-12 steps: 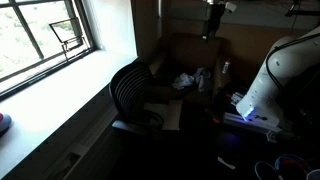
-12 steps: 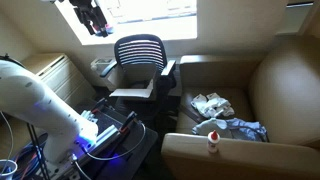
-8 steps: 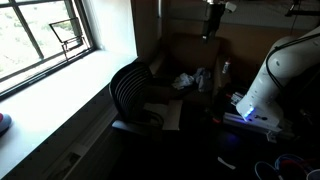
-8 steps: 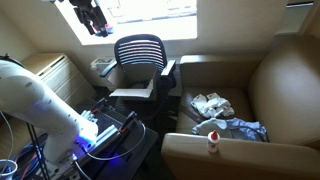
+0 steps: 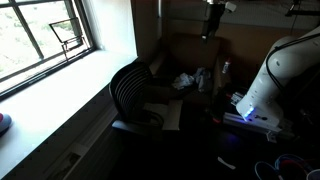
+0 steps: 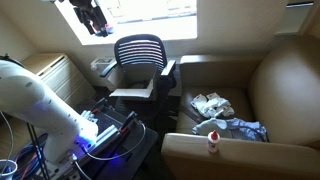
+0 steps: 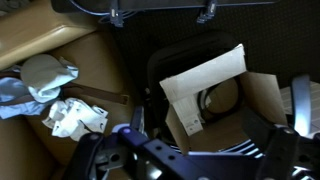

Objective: Pick up the cap from the couch and put it on the hand rest of the couch

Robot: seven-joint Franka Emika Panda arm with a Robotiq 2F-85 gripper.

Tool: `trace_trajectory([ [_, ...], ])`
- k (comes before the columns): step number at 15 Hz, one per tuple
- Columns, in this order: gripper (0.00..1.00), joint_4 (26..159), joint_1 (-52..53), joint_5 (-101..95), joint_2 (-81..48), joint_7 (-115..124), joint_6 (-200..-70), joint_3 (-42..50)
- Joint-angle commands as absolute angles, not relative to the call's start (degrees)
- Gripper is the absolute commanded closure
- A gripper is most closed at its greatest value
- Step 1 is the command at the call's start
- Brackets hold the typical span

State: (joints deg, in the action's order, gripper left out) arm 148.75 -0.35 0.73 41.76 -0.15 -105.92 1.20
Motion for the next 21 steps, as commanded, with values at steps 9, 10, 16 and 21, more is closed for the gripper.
trace_trajectory([
  [9, 0.0, 159.27, -15.89, -6.55, 46.72, 5.28, -110.87, 11.15],
  [10, 0.0, 160.57, -17.94, -6.47, 46.41, 4.83, -111.08, 13.66],
  [16, 0.0, 158.63, -20.59, -5.33, 43.04, 7.41, -109.62, 14.2],
  [21, 0.0, 158.77, -23.56, -10.93, 37.88, 20.2, -125.92, 8.48],
])
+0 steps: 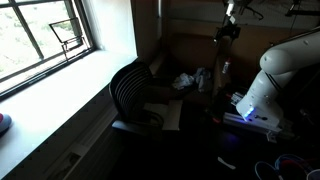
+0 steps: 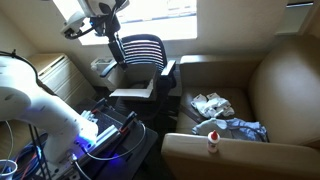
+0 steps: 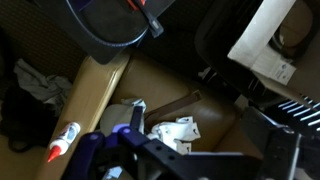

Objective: Pick up the cap from the couch and put it on the hand rest of the couch

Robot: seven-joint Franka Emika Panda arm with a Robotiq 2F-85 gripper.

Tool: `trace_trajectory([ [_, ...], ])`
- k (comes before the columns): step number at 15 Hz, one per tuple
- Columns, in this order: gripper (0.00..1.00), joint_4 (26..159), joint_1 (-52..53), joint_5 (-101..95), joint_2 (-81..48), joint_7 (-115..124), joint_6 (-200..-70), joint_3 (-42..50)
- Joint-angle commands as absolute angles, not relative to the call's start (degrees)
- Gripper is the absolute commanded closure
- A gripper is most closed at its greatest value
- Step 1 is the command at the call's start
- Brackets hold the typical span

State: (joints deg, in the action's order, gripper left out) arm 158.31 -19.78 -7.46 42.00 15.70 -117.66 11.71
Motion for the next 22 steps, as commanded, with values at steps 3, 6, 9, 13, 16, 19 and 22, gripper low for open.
trace_trajectory([
  [3, 0.0, 157.63, -28.58, -16.95, 33.65, 26.5, -134.78, 7.29],
  [6, 0.0, 155.76, -34.64, -20.21, 27.31, 32.38, -139.81, 8.77],
  [9, 0.0, 156.58, -34.16, -17.14, 28.35, 30.69, -137.38, 9.46],
  [13, 0.0, 155.81, -35.51, -18.82, 24.33, 35.76, -139.11, 9.0],
  [16, 0.0, 153.99, -37.49, -21.78, 17.99, 49.04, -147.75, 7.13],
  [19, 0.0, 150.21, -39.87, -26.9, 10.86, 62.64, -154.85, 5.1],
  [22, 0.0, 144.04, -34.05, -16.66, 2.41, 58.82, -154.04, 10.39],
])
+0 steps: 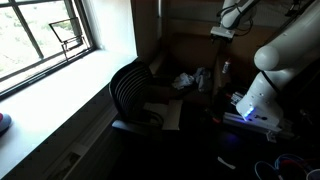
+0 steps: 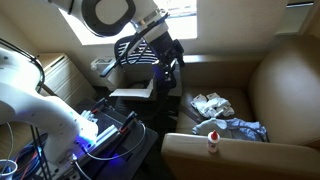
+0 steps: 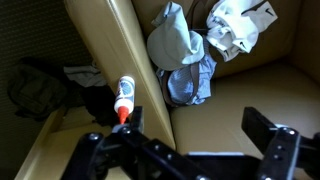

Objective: Pick up the cap from the couch and put it on the hand rest of the couch

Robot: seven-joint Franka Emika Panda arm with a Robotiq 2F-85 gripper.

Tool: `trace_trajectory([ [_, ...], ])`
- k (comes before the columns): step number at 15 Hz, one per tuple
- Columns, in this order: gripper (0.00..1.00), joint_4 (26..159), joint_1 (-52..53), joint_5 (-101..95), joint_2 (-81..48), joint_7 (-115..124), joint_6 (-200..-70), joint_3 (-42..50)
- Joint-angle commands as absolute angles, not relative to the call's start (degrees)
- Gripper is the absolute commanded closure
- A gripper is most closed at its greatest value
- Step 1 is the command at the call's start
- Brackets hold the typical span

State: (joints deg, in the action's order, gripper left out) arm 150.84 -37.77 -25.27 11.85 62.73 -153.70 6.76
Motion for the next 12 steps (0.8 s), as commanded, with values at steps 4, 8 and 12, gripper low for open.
trace_trajectory([
  [4, 0.0, 145.14, -24.21, -6.63, 0.9, 51.06, -155.23, 18.88],
  [8, 0.0, 144.55, -22.55, -5.44, -0.33, 50.62, -155.32, 19.89],
  [12, 0.0, 140.17, -21.81, 7.52, -9.66, 42.49, -153.85, 18.93],
])
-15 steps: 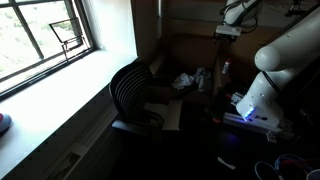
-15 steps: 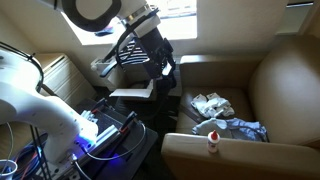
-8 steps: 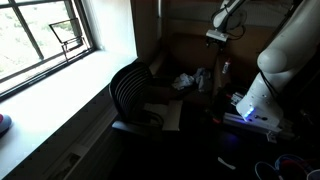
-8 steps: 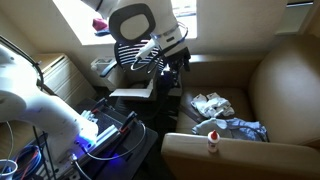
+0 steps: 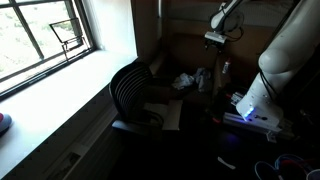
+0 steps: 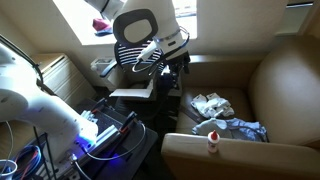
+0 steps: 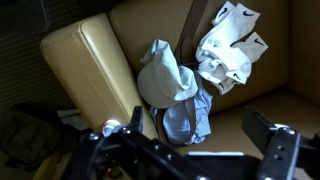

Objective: Pick up the cap from the couch and put it on the hand rest of the couch

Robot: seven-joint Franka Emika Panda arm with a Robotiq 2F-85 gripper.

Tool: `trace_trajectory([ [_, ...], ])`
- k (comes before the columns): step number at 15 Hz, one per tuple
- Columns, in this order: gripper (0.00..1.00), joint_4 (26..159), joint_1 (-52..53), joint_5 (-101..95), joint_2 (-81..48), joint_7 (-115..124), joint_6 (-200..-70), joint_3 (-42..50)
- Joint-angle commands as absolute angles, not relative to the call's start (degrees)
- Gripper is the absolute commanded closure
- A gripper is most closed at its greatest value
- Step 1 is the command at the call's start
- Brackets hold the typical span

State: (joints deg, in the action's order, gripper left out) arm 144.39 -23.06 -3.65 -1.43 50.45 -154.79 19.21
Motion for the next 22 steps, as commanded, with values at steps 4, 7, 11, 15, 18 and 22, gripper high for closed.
trace_trajectory([
  [4, 0.0, 133.18, -22.48, 17.92, -19.92, 32.79, -151.47, 17.52],
  [7, 0.0, 125.97, -19.08, 13.8, -30.11, 40.67, -152.15, 21.78],
  [11, 0.0, 116.99, -17.73, 13.97, -41.19, 47.9, -145.05, 23.64],
  [15, 0.0, 120.25, -18.11, 15.04, -39.17, 45.41, -148.91, 22.77],
  [18, 0.0, 118.05, -14.47, 15.09, -44.26, 55.05, -153.81, 25.99],
  [22, 0.0, 115.42, -12.55, 15.51, -49.44, 63.67, -157.06, 26.35],
])
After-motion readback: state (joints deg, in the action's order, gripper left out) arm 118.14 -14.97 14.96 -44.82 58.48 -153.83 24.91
